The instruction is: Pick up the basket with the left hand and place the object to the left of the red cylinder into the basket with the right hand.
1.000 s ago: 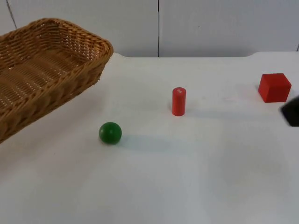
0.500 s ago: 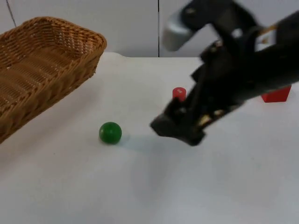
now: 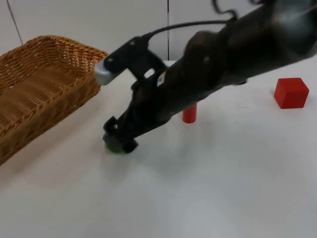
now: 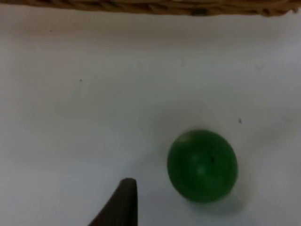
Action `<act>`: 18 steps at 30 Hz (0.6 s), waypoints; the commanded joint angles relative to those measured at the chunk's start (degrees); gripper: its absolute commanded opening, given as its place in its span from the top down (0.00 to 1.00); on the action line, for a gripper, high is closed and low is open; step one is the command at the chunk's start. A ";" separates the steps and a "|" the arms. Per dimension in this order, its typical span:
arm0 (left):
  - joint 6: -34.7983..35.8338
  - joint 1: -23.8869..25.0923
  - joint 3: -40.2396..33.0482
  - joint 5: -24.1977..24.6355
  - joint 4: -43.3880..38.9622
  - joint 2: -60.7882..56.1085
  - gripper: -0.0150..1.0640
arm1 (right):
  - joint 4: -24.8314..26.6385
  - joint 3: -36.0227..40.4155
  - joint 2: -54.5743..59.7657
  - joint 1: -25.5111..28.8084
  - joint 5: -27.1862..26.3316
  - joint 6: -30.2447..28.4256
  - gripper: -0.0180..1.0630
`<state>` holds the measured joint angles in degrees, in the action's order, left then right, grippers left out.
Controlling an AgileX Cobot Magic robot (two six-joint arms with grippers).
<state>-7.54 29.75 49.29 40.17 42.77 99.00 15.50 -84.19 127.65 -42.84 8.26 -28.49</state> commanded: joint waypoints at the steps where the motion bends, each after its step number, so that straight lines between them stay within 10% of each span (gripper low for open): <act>1: -0.16 0.25 0.04 -0.13 2.38 -0.16 0.99 | 1.32 -4.69 4.26 -0.57 -0.80 -0.47 0.01; 12: -0.38 0.25 0.04 -0.01 2.38 -0.16 0.99 | 3.11 -10.26 11.38 -0.81 -1.61 -0.47 0.09; 18: -0.53 0.25 0.04 -0.01 2.38 -0.16 0.99 | 4.18 -10.62 11.92 -1.16 -0.81 -0.47 0.57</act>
<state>-7.76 29.75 49.29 39.71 42.91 99.00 19.62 -94.17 140.25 -43.61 7.55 -28.49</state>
